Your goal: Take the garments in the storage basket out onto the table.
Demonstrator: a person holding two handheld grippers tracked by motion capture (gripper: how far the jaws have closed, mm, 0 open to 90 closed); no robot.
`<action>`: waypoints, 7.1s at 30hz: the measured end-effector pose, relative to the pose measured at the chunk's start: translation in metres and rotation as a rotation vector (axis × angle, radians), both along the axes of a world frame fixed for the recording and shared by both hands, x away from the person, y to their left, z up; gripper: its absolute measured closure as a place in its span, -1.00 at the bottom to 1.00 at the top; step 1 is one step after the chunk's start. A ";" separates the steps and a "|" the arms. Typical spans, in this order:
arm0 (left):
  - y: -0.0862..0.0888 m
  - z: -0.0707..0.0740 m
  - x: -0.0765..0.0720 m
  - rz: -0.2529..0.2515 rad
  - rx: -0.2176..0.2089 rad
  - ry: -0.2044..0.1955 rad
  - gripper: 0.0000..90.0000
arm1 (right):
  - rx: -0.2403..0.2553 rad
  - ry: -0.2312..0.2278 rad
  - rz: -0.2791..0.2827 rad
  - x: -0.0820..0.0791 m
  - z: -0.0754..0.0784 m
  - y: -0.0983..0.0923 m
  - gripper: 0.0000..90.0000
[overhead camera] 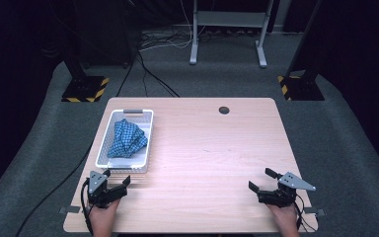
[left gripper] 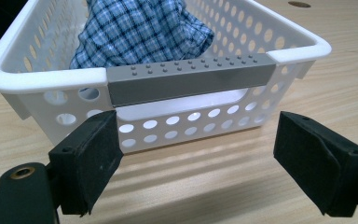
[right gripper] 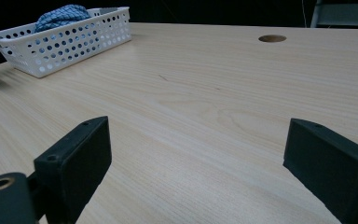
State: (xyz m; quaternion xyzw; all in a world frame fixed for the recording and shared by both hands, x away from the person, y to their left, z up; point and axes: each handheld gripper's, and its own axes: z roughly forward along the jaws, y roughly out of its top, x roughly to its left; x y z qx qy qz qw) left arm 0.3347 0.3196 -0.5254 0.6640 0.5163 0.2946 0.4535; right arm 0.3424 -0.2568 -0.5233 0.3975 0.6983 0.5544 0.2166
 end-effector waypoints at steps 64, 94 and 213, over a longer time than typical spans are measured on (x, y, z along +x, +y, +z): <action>0.013 0.023 -0.014 0.052 -0.071 -0.032 -0.71 | -0.005 -0.014 0.004 -0.001 0.000 0.000 -0.85; 0.016 0.069 -0.001 0.062 -0.050 -0.100 -0.71 | -0.002 -0.015 0.008 -0.001 0.000 0.000 -0.85; -0.015 0.076 0.174 0.180 0.076 0.134 -0.72 | 0.017 -0.019 0.036 0.000 0.000 -0.001 -0.85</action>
